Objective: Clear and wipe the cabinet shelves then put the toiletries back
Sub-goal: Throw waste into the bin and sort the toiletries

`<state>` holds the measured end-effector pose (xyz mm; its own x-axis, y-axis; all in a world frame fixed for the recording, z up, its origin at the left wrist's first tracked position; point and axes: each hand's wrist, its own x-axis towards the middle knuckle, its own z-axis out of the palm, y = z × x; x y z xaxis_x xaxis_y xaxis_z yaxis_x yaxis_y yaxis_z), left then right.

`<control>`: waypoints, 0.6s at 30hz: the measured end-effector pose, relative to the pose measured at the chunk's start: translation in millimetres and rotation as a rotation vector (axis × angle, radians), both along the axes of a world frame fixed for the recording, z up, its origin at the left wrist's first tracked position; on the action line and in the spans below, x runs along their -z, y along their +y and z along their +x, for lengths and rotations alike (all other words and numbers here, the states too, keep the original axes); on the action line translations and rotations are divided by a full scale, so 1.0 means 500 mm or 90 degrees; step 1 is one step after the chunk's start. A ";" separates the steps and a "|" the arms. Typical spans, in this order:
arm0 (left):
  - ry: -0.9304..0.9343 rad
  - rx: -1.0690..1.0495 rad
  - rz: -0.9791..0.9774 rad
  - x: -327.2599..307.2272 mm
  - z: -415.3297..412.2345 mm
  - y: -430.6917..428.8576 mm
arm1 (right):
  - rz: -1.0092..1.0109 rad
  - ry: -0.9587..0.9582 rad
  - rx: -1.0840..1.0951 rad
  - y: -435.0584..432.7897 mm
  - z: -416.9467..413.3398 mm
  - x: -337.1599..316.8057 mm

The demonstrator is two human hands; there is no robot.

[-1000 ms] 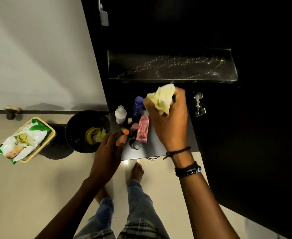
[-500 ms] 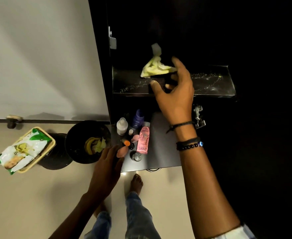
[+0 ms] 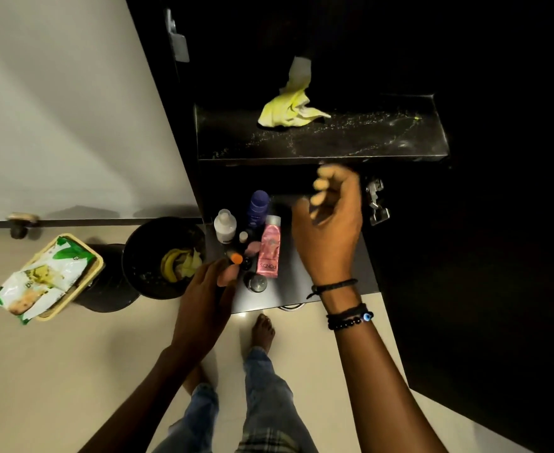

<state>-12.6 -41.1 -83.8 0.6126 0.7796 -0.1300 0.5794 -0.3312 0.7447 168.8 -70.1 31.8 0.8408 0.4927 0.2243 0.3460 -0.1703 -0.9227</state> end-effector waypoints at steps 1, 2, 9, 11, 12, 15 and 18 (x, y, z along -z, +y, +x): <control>0.001 -0.001 0.001 -0.001 0.003 0.000 | -0.037 0.013 -0.021 -0.016 -0.011 0.025; 0.003 -0.001 0.002 -0.001 0.006 0.000 | -0.102 0.021 -0.061 -0.034 -0.023 0.055; 0.019 0.004 0.006 -0.003 0.005 -0.001 | -0.516 0.070 -0.298 -0.125 -0.088 0.226; 0.025 0.016 0.009 -0.007 0.001 -0.006 | -0.503 0.048 -0.291 -0.125 -0.100 0.238; 0.029 0.022 0.007 -0.009 0.002 -0.009 | -0.486 0.041 -0.285 -0.122 -0.103 0.242; 0.052 0.035 0.011 -0.017 0.010 -0.024 | -0.447 0.045 -0.269 -0.117 -0.105 0.250; 0.065 0.058 0.033 -0.034 0.028 -0.040 | -0.419 0.054 -0.251 -0.132 -0.083 0.244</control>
<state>1.6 -61.0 -67.0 0.6667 0.7287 -0.1567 0.6171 -0.4217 0.6644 127.2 -136.2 -90.1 0.5769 0.7685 -0.2768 0.4271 -0.5727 -0.6997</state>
